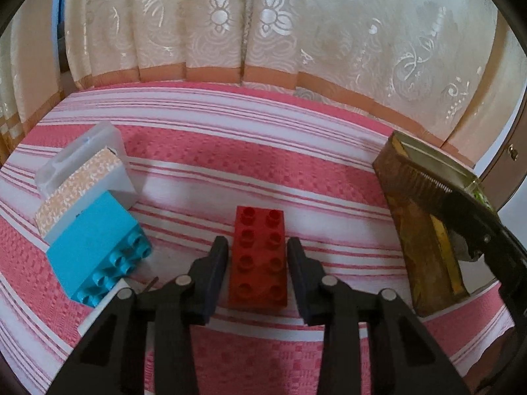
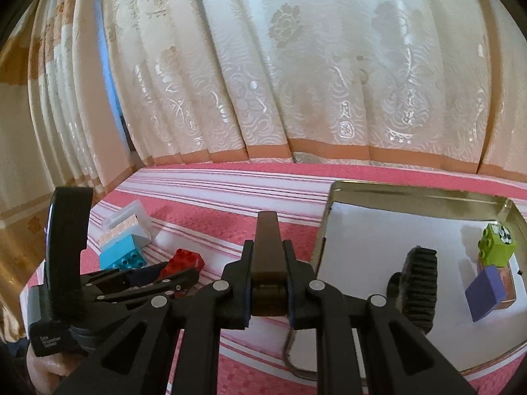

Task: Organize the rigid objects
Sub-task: 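Grasp the red Lego brick with the left gripper and lift it, then carry the red brick and brown bar over the gold tray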

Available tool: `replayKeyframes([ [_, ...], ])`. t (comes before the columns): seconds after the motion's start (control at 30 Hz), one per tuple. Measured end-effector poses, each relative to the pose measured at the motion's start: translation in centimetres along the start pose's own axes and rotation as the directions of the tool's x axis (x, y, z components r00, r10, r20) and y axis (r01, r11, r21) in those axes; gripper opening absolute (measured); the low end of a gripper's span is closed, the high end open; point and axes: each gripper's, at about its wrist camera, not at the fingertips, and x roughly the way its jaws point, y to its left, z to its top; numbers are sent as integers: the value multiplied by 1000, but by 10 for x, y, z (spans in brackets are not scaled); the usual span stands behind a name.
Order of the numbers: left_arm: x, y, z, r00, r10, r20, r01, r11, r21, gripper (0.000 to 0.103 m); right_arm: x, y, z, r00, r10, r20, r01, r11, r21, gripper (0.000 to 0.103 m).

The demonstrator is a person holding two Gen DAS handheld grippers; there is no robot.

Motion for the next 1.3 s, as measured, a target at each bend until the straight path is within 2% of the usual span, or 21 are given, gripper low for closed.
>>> replayKeyframes([
  [0.17,4,-14,-2,997,78,-8,-78,994,71,35,2,-7,-1,1000,19,-12,-18,999,34,17],
  [0.23,3,-11,-2,999,52,-7,-51,997,63,30,0,-4,-1,1000,19,-2,-19,1000,19,17],
  [0.37,-1,0,-1,1000,-18,10,18,1000,-9,30,-6,-3,0,999,19,32,-20,1000,6,17],
  [0.5,-15,4,-2,994,-54,100,62,995,-73,30,-14,-12,2,998,18,63,-19,1000,15,17],
  [0.63,-30,-6,-3,980,-19,200,35,996,-78,30,-16,-24,3,997,15,75,-18,999,44,17],
  [0.77,-39,-19,-4,966,-3,260,22,997,-71,30,-22,-35,4,995,5,95,-11,998,55,17],
  [1.3,-41,-80,-9,947,6,320,-13,1000,20,30,-46,-82,1,989,-55,137,44,995,87,17],
])
